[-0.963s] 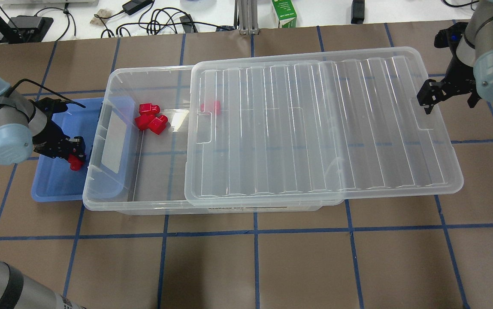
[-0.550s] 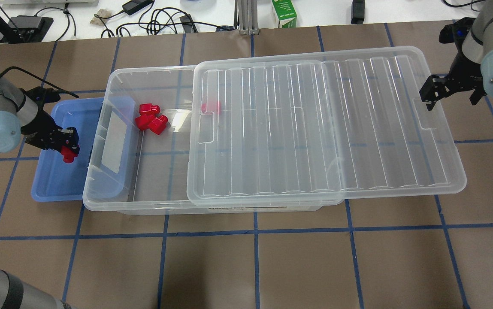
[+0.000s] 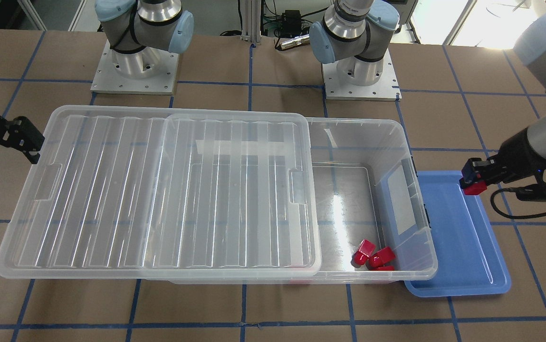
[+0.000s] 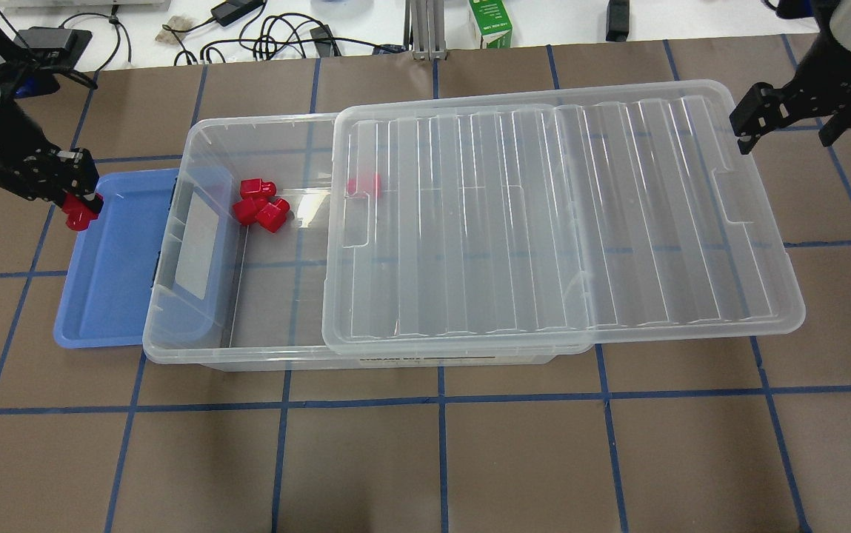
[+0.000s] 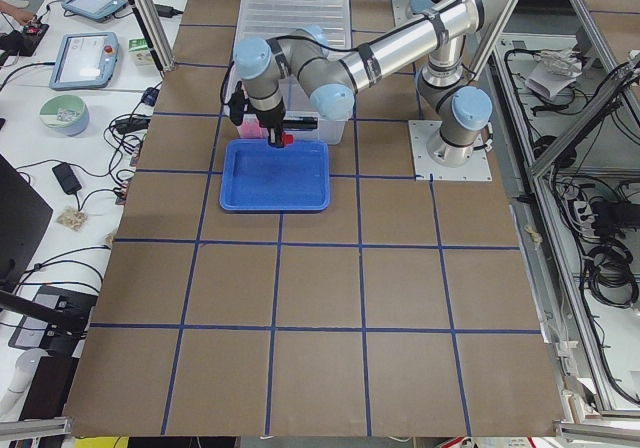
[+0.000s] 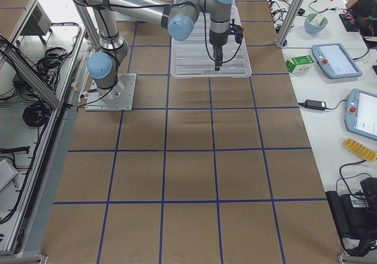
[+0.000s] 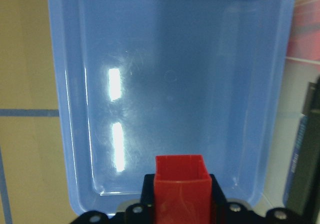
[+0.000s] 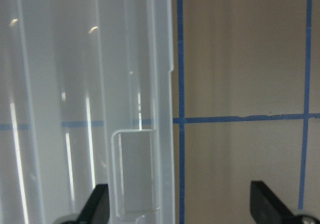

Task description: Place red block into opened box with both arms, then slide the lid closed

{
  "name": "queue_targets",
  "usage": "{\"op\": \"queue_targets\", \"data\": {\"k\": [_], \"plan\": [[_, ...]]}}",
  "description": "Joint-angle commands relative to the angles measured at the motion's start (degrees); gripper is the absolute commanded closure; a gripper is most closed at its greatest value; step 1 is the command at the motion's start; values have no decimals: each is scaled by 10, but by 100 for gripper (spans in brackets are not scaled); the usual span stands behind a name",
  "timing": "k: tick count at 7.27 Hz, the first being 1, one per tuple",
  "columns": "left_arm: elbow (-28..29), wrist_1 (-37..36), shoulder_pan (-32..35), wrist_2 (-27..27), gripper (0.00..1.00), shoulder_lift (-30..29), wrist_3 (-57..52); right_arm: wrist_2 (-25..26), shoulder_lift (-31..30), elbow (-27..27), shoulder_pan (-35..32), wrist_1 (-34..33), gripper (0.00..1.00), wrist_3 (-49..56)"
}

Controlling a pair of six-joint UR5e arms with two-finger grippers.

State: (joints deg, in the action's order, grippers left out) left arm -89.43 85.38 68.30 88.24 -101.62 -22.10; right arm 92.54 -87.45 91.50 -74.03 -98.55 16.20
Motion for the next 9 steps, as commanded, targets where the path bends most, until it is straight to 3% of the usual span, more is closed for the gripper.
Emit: {"op": "queue_targets", "data": {"k": [1, 2, 4, 6, 9], "plan": [[-10, 5, 125, 4, 92, 33, 62, -43, -49, -17, -28, 69, 0, -30], [-40, -16, 164, 3, 92, 34, 91, -41, -49, -16, -74, 66, 0, -77], [-121, -125, 189, 4, 92, 18, 119, -44, -39, -21, -153, 56, 0, -184], [-207, -235, 189, 3, 92, 14, 110, -38, -31, -21, -172, 39, 0, -193], [-239, -254, 187, 4, 92, -16, 142, -34, -30, -20, -171, 40, 0, -192]]}}
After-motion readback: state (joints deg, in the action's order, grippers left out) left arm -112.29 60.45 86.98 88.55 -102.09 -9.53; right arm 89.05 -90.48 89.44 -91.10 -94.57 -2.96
